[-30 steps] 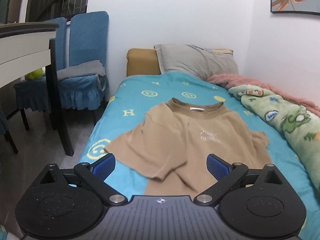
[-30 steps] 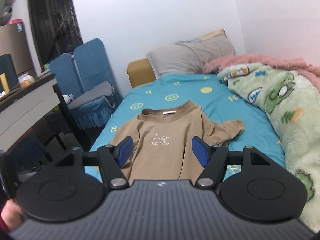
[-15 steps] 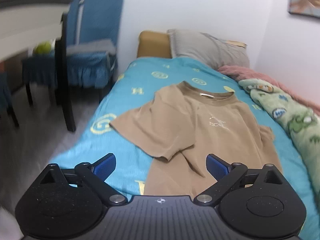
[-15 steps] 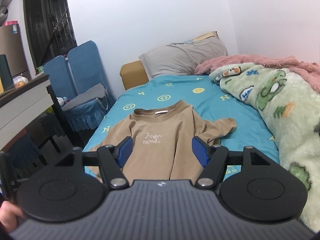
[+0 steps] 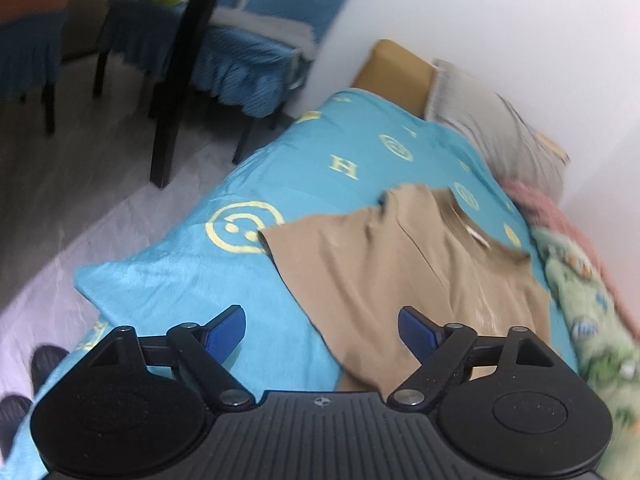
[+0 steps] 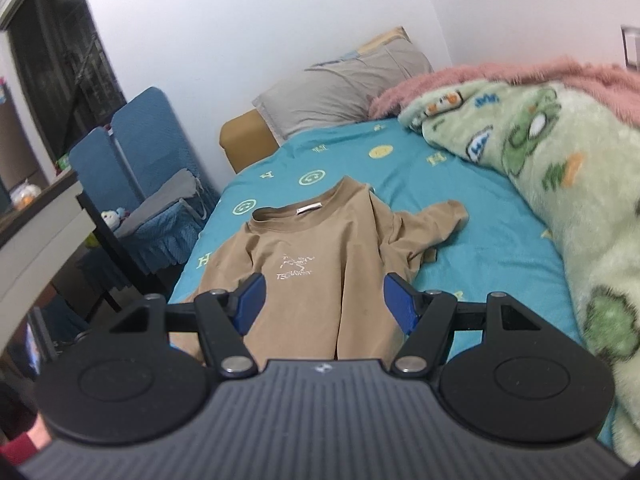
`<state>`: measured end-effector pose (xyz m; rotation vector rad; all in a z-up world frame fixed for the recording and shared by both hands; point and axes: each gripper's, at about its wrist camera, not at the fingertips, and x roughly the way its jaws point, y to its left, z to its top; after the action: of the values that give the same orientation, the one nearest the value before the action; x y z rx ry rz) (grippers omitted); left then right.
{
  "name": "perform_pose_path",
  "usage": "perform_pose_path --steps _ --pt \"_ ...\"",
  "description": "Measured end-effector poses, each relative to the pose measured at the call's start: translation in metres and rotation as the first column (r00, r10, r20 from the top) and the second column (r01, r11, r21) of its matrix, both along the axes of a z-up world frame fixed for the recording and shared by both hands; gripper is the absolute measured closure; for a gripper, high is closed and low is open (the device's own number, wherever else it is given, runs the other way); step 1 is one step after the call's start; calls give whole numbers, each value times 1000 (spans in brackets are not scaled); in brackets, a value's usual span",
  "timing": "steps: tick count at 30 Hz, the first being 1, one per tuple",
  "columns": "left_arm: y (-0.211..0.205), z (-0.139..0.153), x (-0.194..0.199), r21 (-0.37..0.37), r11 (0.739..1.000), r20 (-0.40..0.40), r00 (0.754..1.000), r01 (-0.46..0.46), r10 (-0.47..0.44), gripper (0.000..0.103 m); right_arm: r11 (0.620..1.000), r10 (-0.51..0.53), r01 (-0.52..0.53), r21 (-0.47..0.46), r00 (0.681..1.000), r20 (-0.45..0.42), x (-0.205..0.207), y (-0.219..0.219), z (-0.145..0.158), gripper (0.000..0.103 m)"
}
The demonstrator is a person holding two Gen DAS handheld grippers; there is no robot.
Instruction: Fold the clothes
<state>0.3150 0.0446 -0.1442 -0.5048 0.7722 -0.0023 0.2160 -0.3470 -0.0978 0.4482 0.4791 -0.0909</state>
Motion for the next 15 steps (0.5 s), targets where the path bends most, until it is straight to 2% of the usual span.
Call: perform_pose_path --steps 4,6,7,11,13,15 --pt "10 -18 27 -73 997 -36 999 -25 22 25 999 -14 15 49 1000 -27 15 -10 -10 36" --pt "11 -31 38 -106 994 -66 998 -17 10 38 998 -23 26 54 998 -52 23 -12 -16 36" --pt "11 -37 43 -121 993 -78 997 -14 5 40 997 -28 33 65 997 -65 28 -14 -19 36" --pt "5 -40 57 -79 997 -32 999 12 -14 41 992 -35 46 119 995 -92 42 -20 -28 35" --pt "0 -39 67 -41 999 -25 999 20 -21 49 991 -38 51 126 994 -103 47 -21 -32 35" --pt "-7 -40 78 1 1000 -34 999 28 -28 65 990 -38 52 127 993 -111 50 -21 -35 35"
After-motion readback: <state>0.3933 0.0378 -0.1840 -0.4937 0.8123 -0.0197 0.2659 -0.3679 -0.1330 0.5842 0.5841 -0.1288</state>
